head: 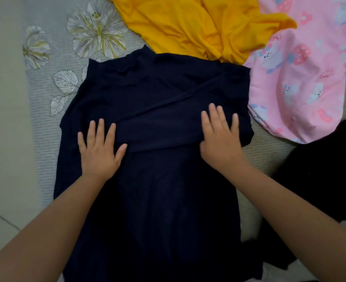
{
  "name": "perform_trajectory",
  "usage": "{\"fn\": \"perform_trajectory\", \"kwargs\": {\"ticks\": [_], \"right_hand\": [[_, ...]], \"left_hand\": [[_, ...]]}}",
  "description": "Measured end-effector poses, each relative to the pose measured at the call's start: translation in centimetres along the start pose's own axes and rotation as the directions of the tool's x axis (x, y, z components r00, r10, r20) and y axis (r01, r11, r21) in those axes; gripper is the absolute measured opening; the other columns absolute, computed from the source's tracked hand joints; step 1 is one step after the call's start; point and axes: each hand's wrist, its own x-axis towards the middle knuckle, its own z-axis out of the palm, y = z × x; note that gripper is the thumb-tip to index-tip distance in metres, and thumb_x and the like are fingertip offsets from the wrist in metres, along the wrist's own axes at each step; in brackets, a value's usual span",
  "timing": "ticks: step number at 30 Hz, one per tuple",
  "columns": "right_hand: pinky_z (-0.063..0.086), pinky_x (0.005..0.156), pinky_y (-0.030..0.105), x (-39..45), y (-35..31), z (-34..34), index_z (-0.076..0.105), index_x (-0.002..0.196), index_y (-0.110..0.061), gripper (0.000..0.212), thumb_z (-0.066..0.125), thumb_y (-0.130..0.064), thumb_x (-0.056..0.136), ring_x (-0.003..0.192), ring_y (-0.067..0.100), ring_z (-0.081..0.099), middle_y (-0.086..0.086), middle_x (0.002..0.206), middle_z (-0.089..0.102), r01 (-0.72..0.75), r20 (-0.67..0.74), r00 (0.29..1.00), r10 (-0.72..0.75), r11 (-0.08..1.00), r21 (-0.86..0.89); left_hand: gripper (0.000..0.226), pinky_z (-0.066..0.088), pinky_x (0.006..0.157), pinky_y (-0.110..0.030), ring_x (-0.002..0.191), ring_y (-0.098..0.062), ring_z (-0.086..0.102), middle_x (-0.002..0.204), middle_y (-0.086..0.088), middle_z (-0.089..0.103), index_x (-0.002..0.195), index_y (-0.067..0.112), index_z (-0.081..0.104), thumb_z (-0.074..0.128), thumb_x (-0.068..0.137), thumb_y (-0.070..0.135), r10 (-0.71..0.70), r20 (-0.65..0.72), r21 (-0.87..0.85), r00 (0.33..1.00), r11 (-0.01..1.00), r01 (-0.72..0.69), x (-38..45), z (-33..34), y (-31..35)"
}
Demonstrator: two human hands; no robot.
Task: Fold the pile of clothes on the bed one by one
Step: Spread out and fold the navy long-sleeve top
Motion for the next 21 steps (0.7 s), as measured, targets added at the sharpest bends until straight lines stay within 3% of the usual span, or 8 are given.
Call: {"fn": "perform_trajectory", "kwargs": {"ticks": [2, 4, 7, 11, 14, 17, 21], "right_hand": [[0.028, 0.094, 0.068, -0.8, -2.7, 1.1, 0.05, 0.129, -0.006, 0.071, 0.075, -0.033, 0.068, 0.124, 0.042, 0.043, 0.023, 0.136, 0.044, 0.077, -0.066, 0.995, -0.073, 0.995, 0.059], [0.034, 0.09, 0.066, -1.6, -4.2, 2.7, 0.055, 0.126, -0.014, 0.069, 0.075, -0.045, 0.068, 0.121, 0.038, 0.048, 0.018, 0.134, 0.049, 0.114, -0.035, 0.993, -0.113, 0.993, 0.028], [0.033, 0.091, 0.066, -1.8, -4.1, 4.6, 0.059, 0.123, -0.019, 0.06, 0.074, -0.043, 0.071, 0.121, 0.035, 0.05, 0.014, 0.133, 0.052, 0.093, -0.055, 0.994, -0.091, 0.995, 0.031], [0.023, 0.097, 0.065, -1.5, -4.0, 5.4, 0.055, 0.127, -0.017, 0.06, 0.072, -0.038, 0.073, 0.124, 0.037, 0.045, 0.015, 0.136, 0.048, 0.108, -0.053, 0.993, -0.105, 0.992, 0.059], [0.006, 0.104, 0.058, -1.6, -4.2, 5.6, 0.045, 0.135, -0.018, 0.059, 0.063, -0.038, 0.082, 0.134, 0.036, 0.031, 0.014, 0.146, 0.035, 0.1, -0.034, 0.995, -0.097, 0.991, 0.086], [-0.012, 0.107, 0.052, -1.7, -4.1, 5.9, 0.027, 0.143, -0.024, 0.059, 0.046, -0.043, 0.09, 0.142, 0.029, 0.009, 0.007, 0.154, 0.013, 0.072, 0.02, 0.997, -0.074, 0.993, 0.093], [-0.009, 0.109, 0.053, -1.8, -4.3, 6.3, 0.022, 0.145, -0.027, 0.059, 0.041, -0.045, 0.092, 0.143, 0.026, 0.004, 0.005, 0.155, 0.008, 0.071, 0.005, 0.997, -0.071, 0.995, 0.066]], "left_hand": [[0.094, -0.005, 0.109, -0.052, 0.141, -0.036, 0.007, 0.151, -0.021, 0.017, 0.141, 0.006, 0.03, 0.005, 0.078, 0.071, 0.036, -0.007, -0.064, 0.999, 0.997, -0.036, -0.3, 0.2, -0.3], [0.094, -0.006, 0.108, -0.056, 0.14, -0.037, 0.006, 0.15, -0.022, 0.017, 0.14, 0.005, 0.032, 0.011, 0.077, 0.071, 0.039, -0.002, -0.092, 0.999, 0.995, -0.039, -0.4, 0.4, -0.4], [0.1, -0.006, 0.106, -0.058, 0.14, -0.036, 0.007, 0.15, -0.022, 0.017, 0.14, 0.005, 0.032, 0.007, 0.075, 0.077, 0.077, 0.027, -0.076, 0.997, 0.994, -0.075, 0.0, 0.5, -0.9], [0.093, -0.004, 0.106, -0.06, 0.141, -0.035, 0.007, 0.151, -0.02, 0.015, 0.142, 0.008, 0.029, 0.015, 0.074, 0.069, 0.097, 0.059, -0.049, 0.994, 0.994, -0.095, 0.3, 0.6, -1.2], [0.091, -0.008, 0.107, -0.057, 0.142, -0.03, -0.001, 0.154, -0.017, 0.004, 0.145, 0.012, 0.019, 0.02, 0.074, 0.068, 0.108, 0.099, -0.054, 0.989, 0.993, -0.103, 0.5, 0.7, -1.6], [0.078, -0.013, 0.108, -0.051, 0.141, -0.024, -0.013, 0.154, -0.011, -0.009, 0.147, 0.017, 0.01, 0.047, 0.087, 0.052, 0.162, 0.161, -0.163, 0.974, 0.977, -0.136, 0.7, 0.2, -2.8], [0.068, -0.005, 0.111, -0.045, 0.141, -0.031, -0.006, 0.153, -0.019, -0.001, 0.145, 0.009, 0.018, 0.054, 0.09, 0.027, 0.214, 0.0, -0.242, 0.977, 0.948, -0.207, -1.9, -0.8, -4.4]]}}
